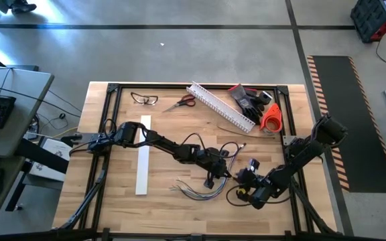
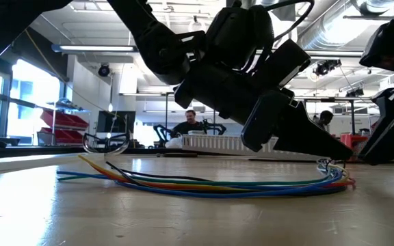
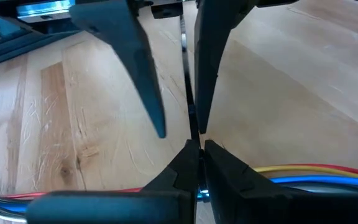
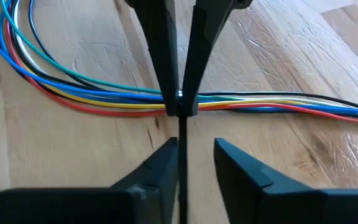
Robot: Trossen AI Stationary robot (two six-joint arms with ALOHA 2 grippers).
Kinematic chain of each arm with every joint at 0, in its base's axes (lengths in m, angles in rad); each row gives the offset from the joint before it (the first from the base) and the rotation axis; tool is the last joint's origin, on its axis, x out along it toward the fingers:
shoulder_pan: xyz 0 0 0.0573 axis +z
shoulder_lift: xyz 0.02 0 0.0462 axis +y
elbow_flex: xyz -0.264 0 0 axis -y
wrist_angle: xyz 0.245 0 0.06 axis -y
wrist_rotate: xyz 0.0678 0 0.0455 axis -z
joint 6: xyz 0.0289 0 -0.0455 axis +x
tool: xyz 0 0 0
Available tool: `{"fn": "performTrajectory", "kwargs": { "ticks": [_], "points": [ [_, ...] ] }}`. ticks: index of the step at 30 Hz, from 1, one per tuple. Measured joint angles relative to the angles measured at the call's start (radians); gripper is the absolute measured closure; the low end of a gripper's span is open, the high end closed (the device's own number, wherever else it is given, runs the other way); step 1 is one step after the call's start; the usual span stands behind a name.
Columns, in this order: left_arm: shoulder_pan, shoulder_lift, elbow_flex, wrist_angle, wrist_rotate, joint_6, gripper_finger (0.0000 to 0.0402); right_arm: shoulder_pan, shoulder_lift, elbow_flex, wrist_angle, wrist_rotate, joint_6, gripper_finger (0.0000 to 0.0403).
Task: Ziptie cables
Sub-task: Wrap the bottom black zip tie on the cable wires
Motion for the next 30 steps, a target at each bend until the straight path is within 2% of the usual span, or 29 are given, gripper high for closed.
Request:
{"fn": "performTrajectory", "kwargs": {
  "ticks": [4, 7, 15, 19, 23, 30],
  "points": [
    [0.0, 0.0, 0.0, 0.002, 0.013, 0.011, 0.0392, 0.0, 0.0, 0.0, 0.0, -0.008, -0.003, 0.0369],
    [0.001, -0.002, 0.0, 0.01, 0.025, 0.022, 0.0373, 0.0, 0.0, 0.0, 0.002, -0.018, -0.002, 0.0396],
    [0.002, -0.008, 0.001, 0.006, 0.027, -0.038, 0.0279, 0.0, 0.0, 0.0, 0.002, -0.017, -0.001, 0.04],
    [-0.005, -0.002, 0.001, 0.004, -0.062, -0.058, 0.0255, 0.0, 0.0, 0.0, 0.012, -0.016, -0.001, 0.0401],
    [-0.005, -0.002, 0.001, 0.001, -0.066, -0.062, 0.026, 0.0, 0.0, 0.0, 0.015, -0.016, -0.001, 0.0401],
    [-0.004, -0.001, 0.001, -0.001, -0.054, -0.079, 0.0305, 0.0, 0.0, 0.0, 0.018, -0.014, -0.001, 0.0402]
  ]
}}
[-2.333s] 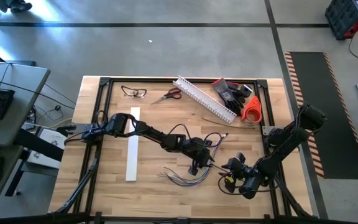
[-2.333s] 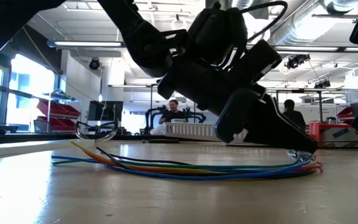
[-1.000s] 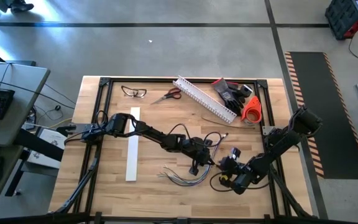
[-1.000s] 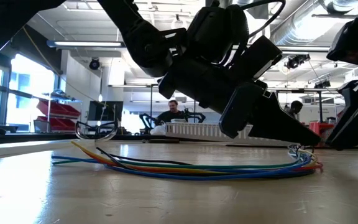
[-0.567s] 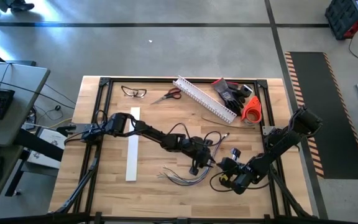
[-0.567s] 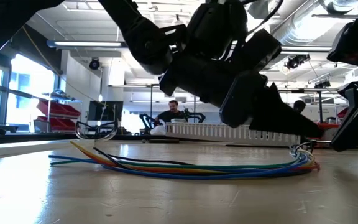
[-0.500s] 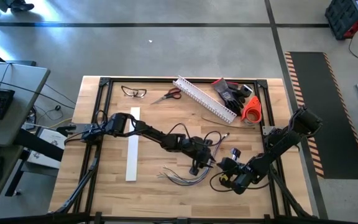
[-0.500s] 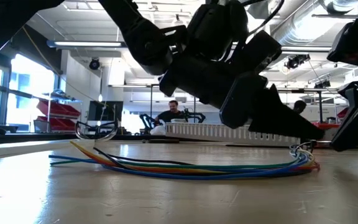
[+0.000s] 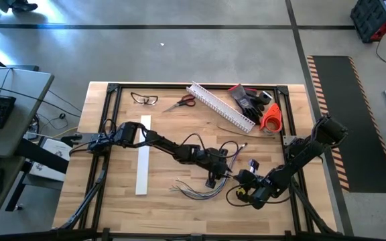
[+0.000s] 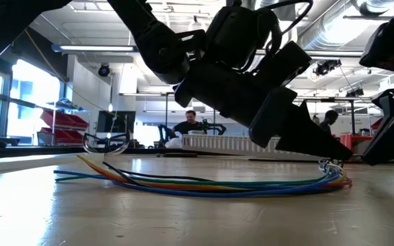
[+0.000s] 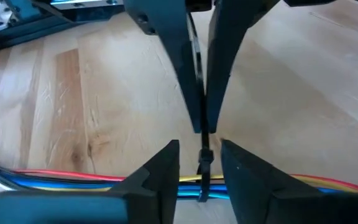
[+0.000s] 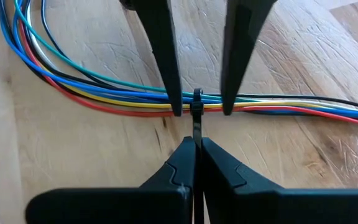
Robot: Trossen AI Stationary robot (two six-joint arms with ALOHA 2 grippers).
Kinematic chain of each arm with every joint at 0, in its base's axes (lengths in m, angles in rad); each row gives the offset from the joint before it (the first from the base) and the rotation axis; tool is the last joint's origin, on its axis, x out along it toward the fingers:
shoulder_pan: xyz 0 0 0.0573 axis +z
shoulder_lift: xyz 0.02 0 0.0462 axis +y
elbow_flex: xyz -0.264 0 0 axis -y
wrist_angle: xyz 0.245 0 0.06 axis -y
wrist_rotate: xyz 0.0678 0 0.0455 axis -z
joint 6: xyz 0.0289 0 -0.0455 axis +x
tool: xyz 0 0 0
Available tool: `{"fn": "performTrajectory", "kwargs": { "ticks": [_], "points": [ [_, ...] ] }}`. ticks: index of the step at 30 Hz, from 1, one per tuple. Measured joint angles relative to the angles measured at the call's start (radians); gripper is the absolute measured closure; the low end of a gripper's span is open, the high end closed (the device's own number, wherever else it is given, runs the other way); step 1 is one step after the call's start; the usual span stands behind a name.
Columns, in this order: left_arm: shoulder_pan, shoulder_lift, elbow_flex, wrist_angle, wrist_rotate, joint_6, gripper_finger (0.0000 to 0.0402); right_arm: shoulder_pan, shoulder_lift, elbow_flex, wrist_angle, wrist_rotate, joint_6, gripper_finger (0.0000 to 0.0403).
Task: Ziptie cables
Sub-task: Wrap the bottom black zip tie on the cable wires
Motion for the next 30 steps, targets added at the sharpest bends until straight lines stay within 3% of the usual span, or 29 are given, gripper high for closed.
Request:
{"fn": "performTrajectory", "kwargs": {
  "ticks": [16, 20, 30],
  "points": [
    [-0.001, 0.028, -0.001, 0.03, -0.002, 0.023, 0.0366, 0.0, 0.0, 0.0, 0.014, -0.007, 0.001, 0.0402],
    [0.0, 0.025, -0.001, 0.028, 0.052, 0.045, 0.0359, 0.0, 0.0, 0.0, 0.015, -0.011, 0.002, 0.0403],
    [0.0, 0.024, -0.001, 0.032, 0.048, 0.029, 0.0315, 0.0, 0.0, 0.0, 0.014, -0.011, 0.004, 0.0403]
  ]
}}
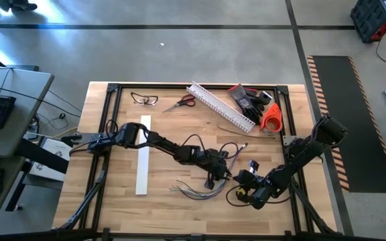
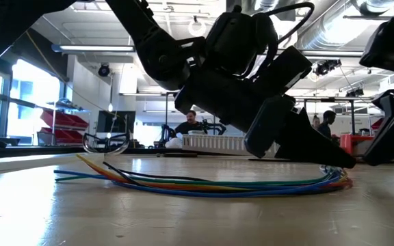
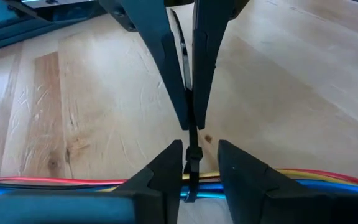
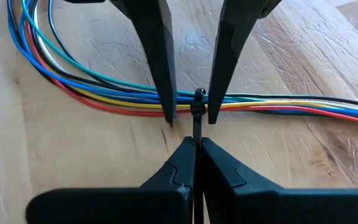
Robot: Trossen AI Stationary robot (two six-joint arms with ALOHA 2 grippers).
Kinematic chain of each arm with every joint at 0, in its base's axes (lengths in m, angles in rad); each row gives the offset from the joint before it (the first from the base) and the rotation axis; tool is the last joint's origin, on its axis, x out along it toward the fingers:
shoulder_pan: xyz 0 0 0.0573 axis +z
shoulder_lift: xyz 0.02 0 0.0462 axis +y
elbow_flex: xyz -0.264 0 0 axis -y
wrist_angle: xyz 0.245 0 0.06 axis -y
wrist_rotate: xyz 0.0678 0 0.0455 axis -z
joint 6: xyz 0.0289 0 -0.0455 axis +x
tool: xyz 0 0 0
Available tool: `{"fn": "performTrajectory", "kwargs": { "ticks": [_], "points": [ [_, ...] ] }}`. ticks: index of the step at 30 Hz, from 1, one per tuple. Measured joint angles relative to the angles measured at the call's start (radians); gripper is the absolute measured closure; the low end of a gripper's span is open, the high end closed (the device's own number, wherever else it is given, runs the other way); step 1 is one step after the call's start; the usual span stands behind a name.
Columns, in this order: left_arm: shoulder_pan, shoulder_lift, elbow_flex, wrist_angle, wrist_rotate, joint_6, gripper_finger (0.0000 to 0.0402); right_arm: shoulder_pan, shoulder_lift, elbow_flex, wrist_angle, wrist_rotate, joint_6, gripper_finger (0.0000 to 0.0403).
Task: Ziptie cables
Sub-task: Wrap the bottom black zip tie on the cable wires
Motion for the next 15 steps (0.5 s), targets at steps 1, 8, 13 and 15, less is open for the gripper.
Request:
{"fn": "performTrajectory", "kwargs": {
  "ticks": [1, 8, 13, 15],
  "points": [
    [0.0, 0.0, 0.0, 0.0, 0.0, 0.0, 0.0315, 0.0, 0.0, 0.0, 0.0, 0.0, 0.0, 0.0403],
    [0.0, 0.0, 0.0, 0.005, -0.001, 0.0, 0.0342, 0.0, 0.0, 0.0, 0.0, 0.0, 0.008, 0.0403],
    [0.0, -0.001, 0.0, 0.007, -0.002, 0.0, 0.0374, 0.0, 0.0, 0.0, 0.0, -0.01, 0.008, 0.0403],
    [0.0, -0.001, 0.0, 0.007, 0.003, 0.0, 0.0391, 0.0, 0.0, 0.0, -0.001, -0.015, 0.019, 0.0403]
  ]
}}
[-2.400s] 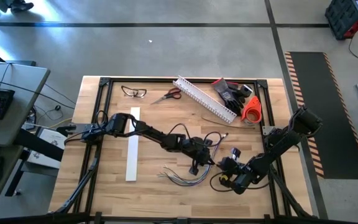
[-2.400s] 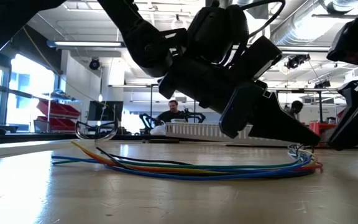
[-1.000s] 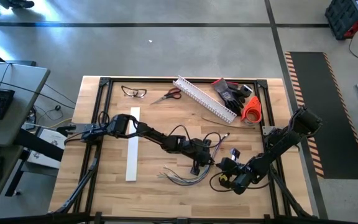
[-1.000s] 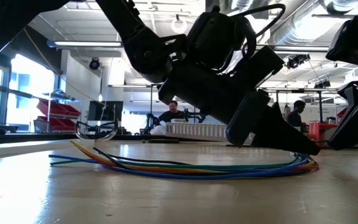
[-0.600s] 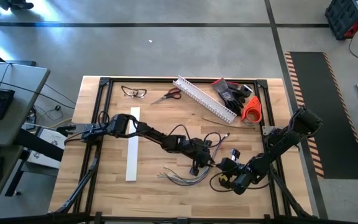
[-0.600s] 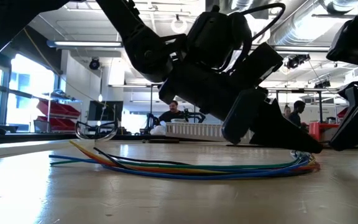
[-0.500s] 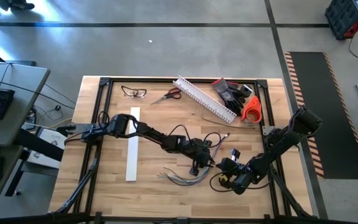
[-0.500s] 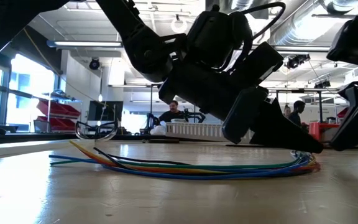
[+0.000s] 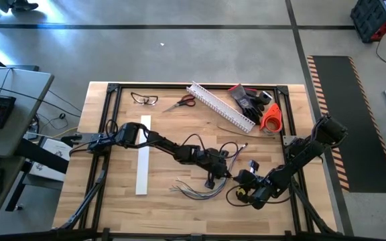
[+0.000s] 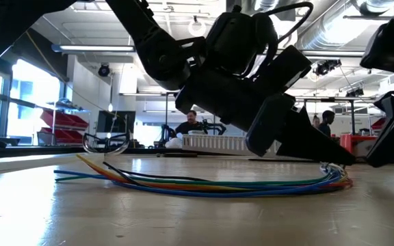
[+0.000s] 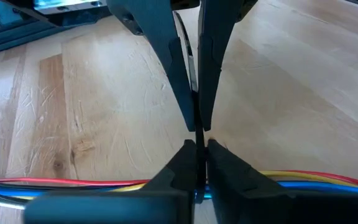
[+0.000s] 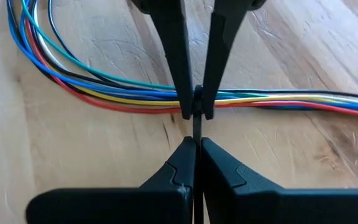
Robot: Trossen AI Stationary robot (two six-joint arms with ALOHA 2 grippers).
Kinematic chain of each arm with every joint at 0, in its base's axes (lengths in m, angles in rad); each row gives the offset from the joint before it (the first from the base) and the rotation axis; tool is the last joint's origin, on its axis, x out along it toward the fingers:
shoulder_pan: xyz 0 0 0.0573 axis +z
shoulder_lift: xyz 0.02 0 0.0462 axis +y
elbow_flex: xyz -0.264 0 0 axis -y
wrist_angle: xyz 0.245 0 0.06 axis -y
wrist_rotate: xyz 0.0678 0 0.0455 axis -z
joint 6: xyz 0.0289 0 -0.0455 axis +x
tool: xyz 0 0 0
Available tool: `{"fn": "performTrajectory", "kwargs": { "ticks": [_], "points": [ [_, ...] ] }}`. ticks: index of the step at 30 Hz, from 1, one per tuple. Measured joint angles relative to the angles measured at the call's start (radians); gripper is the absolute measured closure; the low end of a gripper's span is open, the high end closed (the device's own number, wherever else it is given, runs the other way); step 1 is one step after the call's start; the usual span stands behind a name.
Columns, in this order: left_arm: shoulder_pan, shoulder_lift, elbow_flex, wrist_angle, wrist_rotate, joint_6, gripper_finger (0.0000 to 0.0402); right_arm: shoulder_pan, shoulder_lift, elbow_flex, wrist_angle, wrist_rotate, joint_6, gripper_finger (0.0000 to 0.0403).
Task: Ziptie cables
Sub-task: Wrap the bottom black zip tie on the cable wires
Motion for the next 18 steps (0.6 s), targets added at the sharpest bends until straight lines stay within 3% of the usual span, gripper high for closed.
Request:
{"fn": "performTrajectory", "kwargs": {
  "ticks": [9, 18],
  "points": [
    [0.013, 0.0, 0.001, -0.004, 0.007, -0.002, 0.04, 0.038, -0.001, 0.0, -0.026, -0.016, 0.142, 0.0403],
    [0.045, -0.004, -0.005, -0.035, 0.005, -0.011, 0.0401, 0.206, -0.001, -0.001, -0.17, -0.038, 0.505, 0.0402]
  ]
}}
